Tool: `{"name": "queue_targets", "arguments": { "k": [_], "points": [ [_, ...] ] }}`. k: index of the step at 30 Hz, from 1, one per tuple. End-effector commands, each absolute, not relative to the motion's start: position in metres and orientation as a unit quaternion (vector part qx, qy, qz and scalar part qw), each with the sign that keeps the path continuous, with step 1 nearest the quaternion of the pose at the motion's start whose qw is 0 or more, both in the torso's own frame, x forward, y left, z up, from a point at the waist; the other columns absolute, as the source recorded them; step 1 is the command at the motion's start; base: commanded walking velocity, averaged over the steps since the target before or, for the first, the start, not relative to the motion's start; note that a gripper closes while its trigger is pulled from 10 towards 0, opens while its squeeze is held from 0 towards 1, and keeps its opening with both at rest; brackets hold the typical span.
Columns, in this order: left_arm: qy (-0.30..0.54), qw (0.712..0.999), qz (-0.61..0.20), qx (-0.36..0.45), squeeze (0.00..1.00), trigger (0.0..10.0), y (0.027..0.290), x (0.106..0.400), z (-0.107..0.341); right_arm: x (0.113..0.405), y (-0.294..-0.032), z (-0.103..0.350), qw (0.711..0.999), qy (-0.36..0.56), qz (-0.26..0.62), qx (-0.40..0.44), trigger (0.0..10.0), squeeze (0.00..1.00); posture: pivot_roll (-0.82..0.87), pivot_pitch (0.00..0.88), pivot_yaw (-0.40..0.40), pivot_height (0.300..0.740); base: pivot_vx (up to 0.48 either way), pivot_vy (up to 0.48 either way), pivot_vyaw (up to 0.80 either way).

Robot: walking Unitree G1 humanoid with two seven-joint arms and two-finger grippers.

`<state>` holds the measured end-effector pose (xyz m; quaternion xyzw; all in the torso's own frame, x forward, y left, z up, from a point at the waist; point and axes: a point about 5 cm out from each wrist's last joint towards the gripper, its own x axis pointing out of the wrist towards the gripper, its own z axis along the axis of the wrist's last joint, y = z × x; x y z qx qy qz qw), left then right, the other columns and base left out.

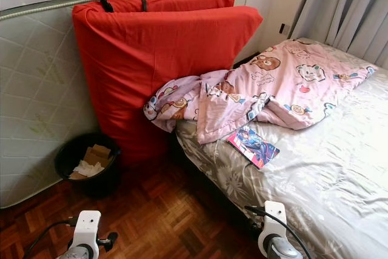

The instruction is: Clean up the room

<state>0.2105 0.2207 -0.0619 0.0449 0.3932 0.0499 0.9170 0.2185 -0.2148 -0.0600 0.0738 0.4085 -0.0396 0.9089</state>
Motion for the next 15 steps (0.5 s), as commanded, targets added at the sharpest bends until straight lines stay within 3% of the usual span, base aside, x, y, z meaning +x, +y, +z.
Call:
{"name": "queue_targets", "arguments": {
  "k": [1,3,15],
  "points": [
    [0.408,0.911,0.050,0.037,0.00,10.0,0.2215,0.2026,-0.0667,0.2186,-0.2168,-0.0597,0.908,0.412,-0.040,0.069,10.0,0.00,-0.05,0.000,-0.037,0.740,0.000,0.000,0.00],
    [0.407,0.911,0.051,0.035,0.00,10.0,0.2214,0.2028,-0.0666,0.2187,-0.2168,-0.0596,0.908,0.412,-0.040,0.069,10.0,0.00,-0.05,0.000,-0.037,0.740,0.000,0.000,0.00],
    [0.407,0.911,0.051,0.030,0.00,10.0,0.2221,0.2029,-0.0663,0.2189,-0.2155,-0.0598,0.907,0.412,-0.039,0.076,10.0,0.00,-0.05,0.000,-0.026,0.740,0.291,0.000,0.00]
  ]
}}
